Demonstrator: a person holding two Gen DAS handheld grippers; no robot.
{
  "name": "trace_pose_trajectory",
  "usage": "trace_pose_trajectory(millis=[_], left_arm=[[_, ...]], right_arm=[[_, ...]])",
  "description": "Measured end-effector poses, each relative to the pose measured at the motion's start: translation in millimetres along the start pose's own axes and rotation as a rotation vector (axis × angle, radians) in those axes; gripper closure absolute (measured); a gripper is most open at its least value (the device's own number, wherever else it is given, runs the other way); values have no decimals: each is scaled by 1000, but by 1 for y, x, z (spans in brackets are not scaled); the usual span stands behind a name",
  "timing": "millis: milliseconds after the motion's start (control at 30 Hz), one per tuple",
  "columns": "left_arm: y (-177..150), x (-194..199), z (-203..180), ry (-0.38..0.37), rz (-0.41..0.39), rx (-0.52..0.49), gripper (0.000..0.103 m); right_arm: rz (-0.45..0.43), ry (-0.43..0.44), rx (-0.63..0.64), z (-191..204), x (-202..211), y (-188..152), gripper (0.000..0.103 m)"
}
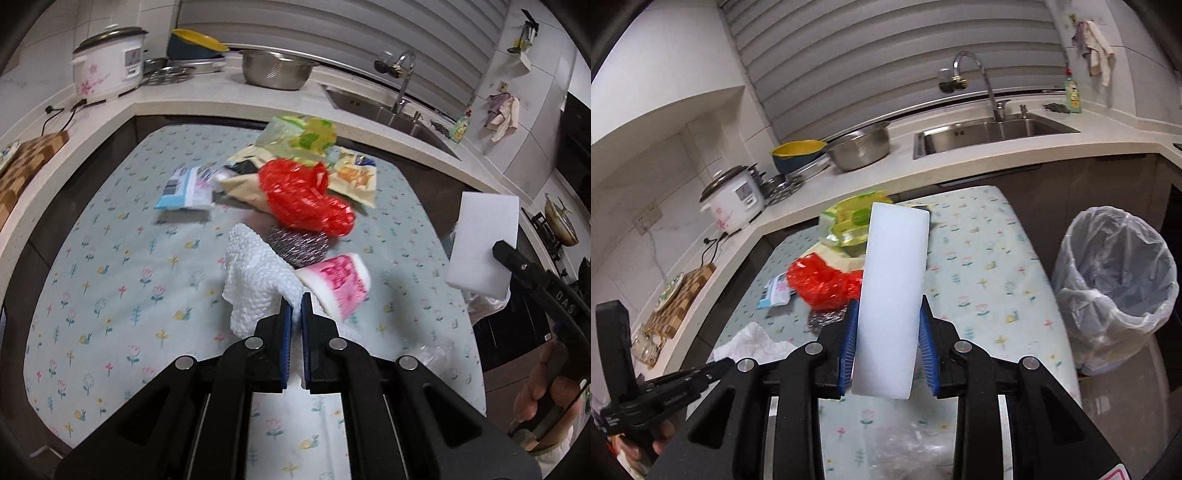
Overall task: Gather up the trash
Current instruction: 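Carry the sponge and paper towel to the bin and open both tools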
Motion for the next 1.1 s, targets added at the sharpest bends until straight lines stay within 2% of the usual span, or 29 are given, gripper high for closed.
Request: trace_pose_trajectory(millis=[333, 533, 833, 1100], left_arm=[[40, -25, -125, -168, -48, -132, 98], [58, -49, -182, -249, -56, -176, 98], [73, -104, -275, -395, 0, -240, 98], [64, -160, -356, -460, 82, -293, 98]], right_arm=[[-59, -184, -84, -109, 16, 17, 73], [-73, -277, -115, -160, 16, 28, 73], [-59, -375, -175, -229, -1, 36, 73], [-30, -417, -220, -273, -18, 33, 72]])
Point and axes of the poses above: each gripper's, at about its wrist camera, not at the fingertips, and x roughly against the way its jaws point, z to its left, y to its top, the point moved 1 cm from there along -x, roughly the way its jaws point, and after that the axes turned 11 degrees about -z, right-handed, at the moved point
